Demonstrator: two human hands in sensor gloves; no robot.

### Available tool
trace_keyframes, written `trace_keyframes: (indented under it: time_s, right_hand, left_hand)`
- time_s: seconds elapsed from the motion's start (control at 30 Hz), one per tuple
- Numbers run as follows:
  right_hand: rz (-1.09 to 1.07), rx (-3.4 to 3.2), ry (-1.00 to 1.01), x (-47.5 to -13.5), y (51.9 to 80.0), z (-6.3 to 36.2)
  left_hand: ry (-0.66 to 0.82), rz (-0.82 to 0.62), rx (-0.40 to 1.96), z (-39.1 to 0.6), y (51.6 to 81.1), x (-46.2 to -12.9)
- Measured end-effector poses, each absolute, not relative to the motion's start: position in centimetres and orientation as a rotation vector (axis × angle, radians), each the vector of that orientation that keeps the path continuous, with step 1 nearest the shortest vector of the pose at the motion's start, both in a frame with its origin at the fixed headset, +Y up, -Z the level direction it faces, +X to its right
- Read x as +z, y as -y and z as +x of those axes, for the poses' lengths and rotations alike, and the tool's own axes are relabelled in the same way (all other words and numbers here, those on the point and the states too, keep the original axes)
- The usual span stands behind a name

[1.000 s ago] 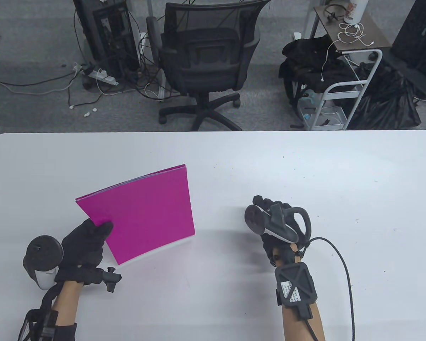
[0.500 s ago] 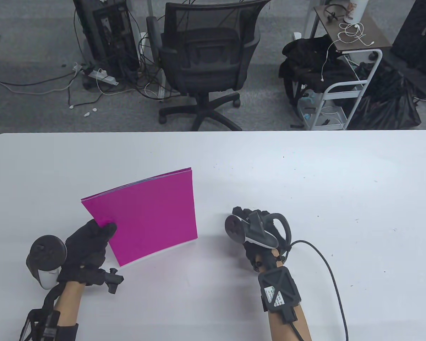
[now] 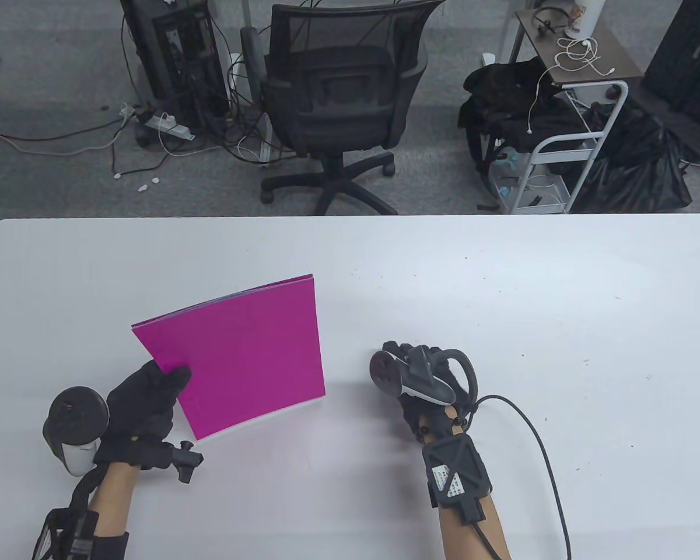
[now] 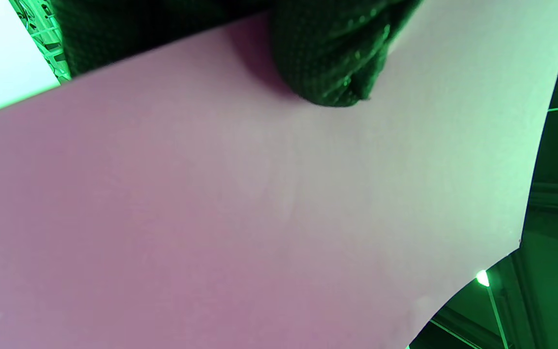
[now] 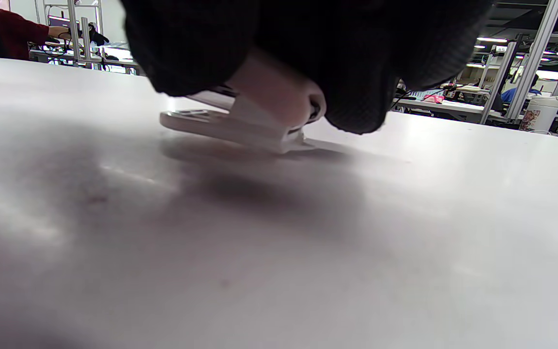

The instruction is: Push down lever to staple documents

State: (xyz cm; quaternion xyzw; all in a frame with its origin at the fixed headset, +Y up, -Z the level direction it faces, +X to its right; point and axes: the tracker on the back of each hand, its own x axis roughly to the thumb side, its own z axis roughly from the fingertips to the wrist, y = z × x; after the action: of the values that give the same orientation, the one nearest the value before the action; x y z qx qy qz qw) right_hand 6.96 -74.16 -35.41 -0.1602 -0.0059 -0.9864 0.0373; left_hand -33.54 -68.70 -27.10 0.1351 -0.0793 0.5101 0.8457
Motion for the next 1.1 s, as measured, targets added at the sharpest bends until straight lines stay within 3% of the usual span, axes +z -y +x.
trace_keyframes:
  time_s: [0.53,1.1]
  right_hand:
    - [-0.480,-3.012,0.033,-35.3,74.1,6.8]
    - [-0.486,-3.017,0.044,-35.4,74.2,6.7]
  left_hand:
    - [0.166,0.228,1.065,-33.7,68.2,-27.3]
    - [0.096,-0.147,0.927,-34.8,64.1,-31.4]
